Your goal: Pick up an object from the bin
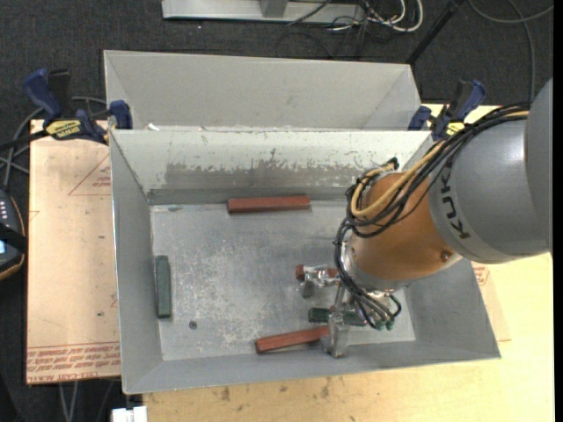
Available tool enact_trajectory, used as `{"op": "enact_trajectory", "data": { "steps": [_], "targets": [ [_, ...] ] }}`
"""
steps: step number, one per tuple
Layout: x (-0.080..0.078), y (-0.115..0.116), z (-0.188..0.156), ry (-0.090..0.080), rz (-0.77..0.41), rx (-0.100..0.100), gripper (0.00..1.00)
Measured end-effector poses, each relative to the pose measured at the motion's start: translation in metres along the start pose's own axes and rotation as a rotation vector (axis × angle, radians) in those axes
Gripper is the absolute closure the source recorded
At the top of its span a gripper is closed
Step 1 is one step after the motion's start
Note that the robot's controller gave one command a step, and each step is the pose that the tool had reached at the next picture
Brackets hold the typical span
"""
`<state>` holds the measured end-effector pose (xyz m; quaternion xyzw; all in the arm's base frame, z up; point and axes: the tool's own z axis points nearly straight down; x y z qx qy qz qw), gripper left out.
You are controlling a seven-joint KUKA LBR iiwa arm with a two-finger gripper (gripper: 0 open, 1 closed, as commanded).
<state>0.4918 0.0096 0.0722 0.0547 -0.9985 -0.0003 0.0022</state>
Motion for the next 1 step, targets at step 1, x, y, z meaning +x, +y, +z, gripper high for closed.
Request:
{"op": "enact_trajectory", "data": {
  "steps": [1],
  "targets": [
    [-0.0032, 0.0017, -0.0062, -0.011, -0.003, -0.001, 1.0]
  ]
}}
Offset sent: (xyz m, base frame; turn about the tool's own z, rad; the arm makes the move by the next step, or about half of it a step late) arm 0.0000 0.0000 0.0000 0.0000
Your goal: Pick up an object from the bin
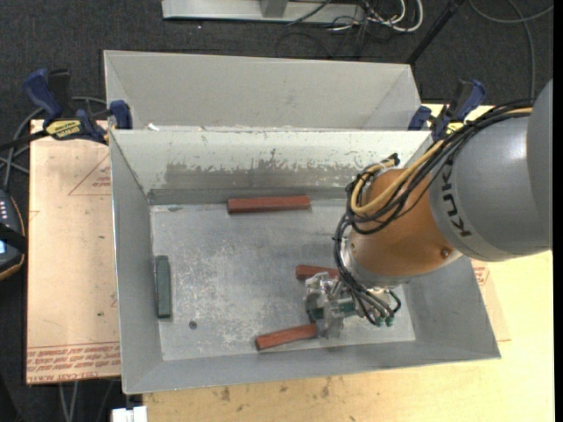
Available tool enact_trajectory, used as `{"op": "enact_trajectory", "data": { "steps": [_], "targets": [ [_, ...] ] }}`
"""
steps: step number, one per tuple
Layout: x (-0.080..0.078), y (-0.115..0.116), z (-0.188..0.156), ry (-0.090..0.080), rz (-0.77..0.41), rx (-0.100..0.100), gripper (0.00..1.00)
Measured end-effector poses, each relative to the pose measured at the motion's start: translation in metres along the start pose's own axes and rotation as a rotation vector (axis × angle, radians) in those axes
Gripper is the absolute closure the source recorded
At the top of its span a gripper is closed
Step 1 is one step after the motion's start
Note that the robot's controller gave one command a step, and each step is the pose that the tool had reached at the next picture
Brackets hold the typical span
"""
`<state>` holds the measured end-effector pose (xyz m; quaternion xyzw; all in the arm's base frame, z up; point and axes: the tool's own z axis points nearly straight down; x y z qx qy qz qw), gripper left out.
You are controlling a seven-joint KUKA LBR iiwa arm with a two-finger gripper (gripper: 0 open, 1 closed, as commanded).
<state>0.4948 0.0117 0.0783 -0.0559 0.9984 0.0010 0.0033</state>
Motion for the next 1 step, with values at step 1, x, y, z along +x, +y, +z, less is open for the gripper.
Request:
{"op": "enact_trajectory", "data": {
  "steps": [1],
  "targets": [
    [-0.0149, -0.0038, -0.1136, -0.003, -0.073, 0.002, 1.0]
  ]
}}
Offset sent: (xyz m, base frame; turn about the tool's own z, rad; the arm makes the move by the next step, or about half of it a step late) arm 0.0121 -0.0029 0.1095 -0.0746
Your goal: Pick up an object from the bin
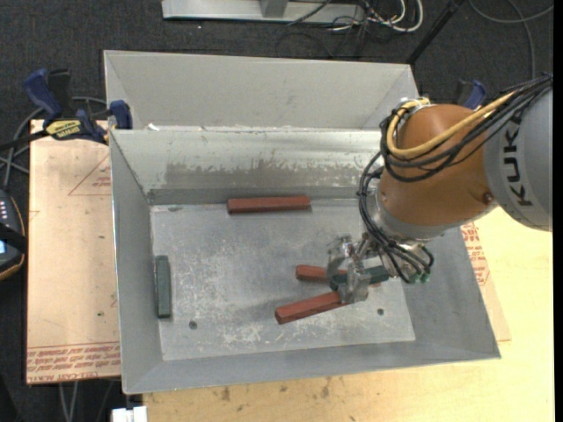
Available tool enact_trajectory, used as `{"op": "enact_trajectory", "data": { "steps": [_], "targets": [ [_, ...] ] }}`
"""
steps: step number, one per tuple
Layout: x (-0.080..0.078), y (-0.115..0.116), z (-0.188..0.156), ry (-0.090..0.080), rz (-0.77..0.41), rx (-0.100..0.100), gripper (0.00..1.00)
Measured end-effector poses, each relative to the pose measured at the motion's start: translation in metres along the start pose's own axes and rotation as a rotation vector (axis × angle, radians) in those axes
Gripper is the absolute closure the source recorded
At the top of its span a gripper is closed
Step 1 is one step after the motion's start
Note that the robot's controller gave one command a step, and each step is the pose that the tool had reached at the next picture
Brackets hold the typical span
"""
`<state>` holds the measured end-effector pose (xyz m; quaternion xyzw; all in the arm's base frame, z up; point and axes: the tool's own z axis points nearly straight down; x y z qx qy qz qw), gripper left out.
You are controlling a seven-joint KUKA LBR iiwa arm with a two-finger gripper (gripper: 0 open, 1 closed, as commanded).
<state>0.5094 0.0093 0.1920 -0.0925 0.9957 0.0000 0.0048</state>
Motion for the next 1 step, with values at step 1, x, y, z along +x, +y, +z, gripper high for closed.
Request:
{"op": "enact_trajectory", "data": {
  "steps": [1],
  "targets": [
    [-0.0268, 0.0365, -0.1123, 0.002, -0.441, -0.002, 1.0]
  ]
}}
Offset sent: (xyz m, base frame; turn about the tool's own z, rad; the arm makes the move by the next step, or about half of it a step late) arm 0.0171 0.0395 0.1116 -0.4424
